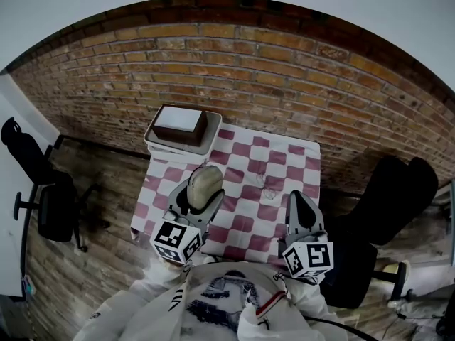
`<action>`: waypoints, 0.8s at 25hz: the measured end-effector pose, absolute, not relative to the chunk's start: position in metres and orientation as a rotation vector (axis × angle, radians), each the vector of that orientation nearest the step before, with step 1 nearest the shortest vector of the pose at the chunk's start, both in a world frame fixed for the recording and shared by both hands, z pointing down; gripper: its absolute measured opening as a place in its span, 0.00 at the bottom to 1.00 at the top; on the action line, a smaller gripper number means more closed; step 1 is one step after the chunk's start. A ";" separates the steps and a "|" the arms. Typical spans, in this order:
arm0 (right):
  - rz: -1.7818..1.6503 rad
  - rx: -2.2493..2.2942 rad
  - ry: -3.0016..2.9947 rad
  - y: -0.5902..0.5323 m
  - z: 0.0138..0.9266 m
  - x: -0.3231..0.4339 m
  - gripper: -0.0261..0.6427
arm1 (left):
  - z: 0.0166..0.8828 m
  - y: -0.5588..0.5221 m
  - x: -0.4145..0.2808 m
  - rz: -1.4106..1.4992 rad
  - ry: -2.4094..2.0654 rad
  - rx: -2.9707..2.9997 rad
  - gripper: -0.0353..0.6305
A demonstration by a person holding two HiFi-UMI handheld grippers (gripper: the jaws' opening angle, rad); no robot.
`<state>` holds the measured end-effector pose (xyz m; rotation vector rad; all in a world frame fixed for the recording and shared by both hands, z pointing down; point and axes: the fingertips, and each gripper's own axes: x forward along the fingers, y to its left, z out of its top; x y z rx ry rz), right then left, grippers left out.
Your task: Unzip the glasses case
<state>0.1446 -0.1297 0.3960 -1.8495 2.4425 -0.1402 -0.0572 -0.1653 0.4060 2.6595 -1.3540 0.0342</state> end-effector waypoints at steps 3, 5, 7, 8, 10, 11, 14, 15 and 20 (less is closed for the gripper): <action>-0.130 -1.843 2.442 -0.129 0.394 0.150 0.06 | 0.401 -0.165 -0.055 -0.014 -1.371 2.657 0.50; -0.130 -1.844 2.442 -0.129 0.394 0.153 0.06 | 0.398 -0.165 -0.054 -0.042 -1.382 2.659 0.50; -0.134 -1.846 2.445 -0.128 0.396 0.155 0.06 | 0.395 -0.165 -0.054 -0.071 -1.406 2.658 0.50; -0.135 -1.847 2.447 -0.127 0.397 0.156 0.06 | 0.393 -0.165 -0.055 -0.081 -1.416 2.657 0.50; -0.131 -1.853 2.447 -0.126 0.398 0.158 0.06 | 0.393 -0.167 -0.054 -0.086 -1.427 2.653 0.50; -0.129 -1.857 2.447 -0.126 0.399 0.159 0.06 | 0.394 -0.167 -0.053 -0.082 -1.427 2.651 0.50; -0.133 -1.865 2.447 -0.126 0.400 0.160 0.06 | 0.398 -0.168 -0.050 -0.063 -1.420 2.642 0.50; -0.132 -1.863 2.451 -0.126 0.400 0.160 0.06 | 0.399 -0.168 -0.049 -0.058 -1.417 2.639 0.50; -0.139 -1.851 2.471 -0.127 0.404 0.157 0.06 | 0.403 -0.168 -0.045 -0.016 -1.407 2.648 0.50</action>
